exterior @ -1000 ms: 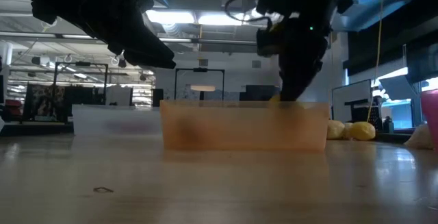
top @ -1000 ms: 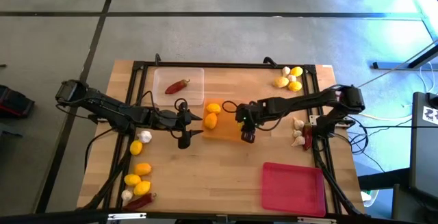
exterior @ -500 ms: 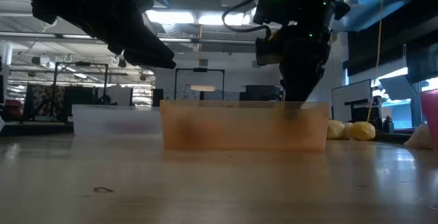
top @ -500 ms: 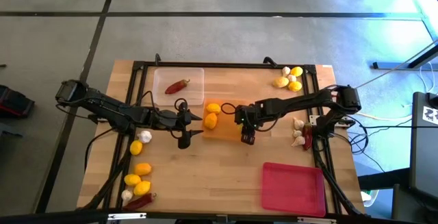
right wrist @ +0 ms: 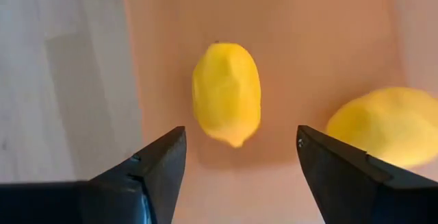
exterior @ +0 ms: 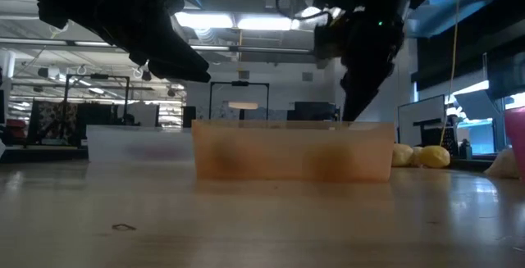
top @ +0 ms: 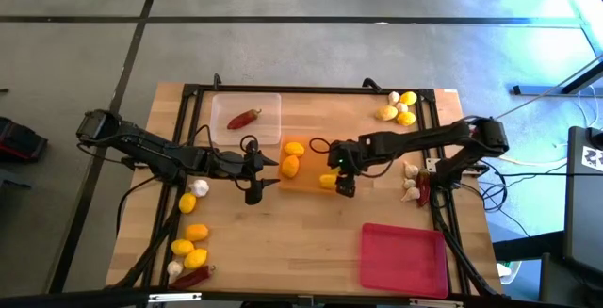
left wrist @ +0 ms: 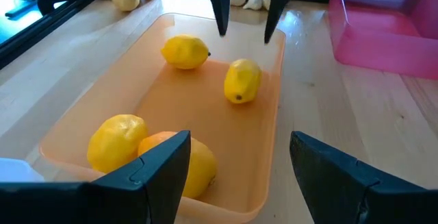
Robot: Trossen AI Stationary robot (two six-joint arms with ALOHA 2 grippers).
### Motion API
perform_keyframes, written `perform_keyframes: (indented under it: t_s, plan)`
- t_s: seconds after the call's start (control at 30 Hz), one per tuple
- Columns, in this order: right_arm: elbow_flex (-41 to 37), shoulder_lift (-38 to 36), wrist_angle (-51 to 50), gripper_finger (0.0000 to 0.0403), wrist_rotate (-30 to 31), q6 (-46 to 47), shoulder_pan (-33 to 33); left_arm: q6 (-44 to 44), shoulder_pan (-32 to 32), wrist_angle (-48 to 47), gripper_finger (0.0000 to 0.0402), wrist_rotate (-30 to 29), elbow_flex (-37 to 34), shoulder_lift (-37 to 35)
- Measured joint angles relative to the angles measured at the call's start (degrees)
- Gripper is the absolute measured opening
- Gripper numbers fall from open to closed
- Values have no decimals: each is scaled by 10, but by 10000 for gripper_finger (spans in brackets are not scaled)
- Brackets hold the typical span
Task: Sort produce into baskets
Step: Put the lemon into the orange bin
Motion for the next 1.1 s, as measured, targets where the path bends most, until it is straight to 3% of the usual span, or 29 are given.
perform_keyframes:
  t_s: [0.2, 0.4, 0.7, 0.97, 1.1]
  plan:
    - [0, -59, -45, 268, 16, -8, 0, -1, 0, 0, 246, 0, 0, 0]
    - [0, -111, -106, 269, 83, -19, -2, -1, 0, 0, 246, 0, 0, 0]
    - [-74, -190, -124, 269, 122, -21, -80, -1, 0, 0, 246, 0, 0, 0]
    - [-128, -206, -125, 269, 148, -39, -136, -1, 0, 0, 246, 0, 0, 0]
    - [-135, -205, -121, 269, 195, -55, -136, -1, 0, 0, 246, 0, 0, 0]
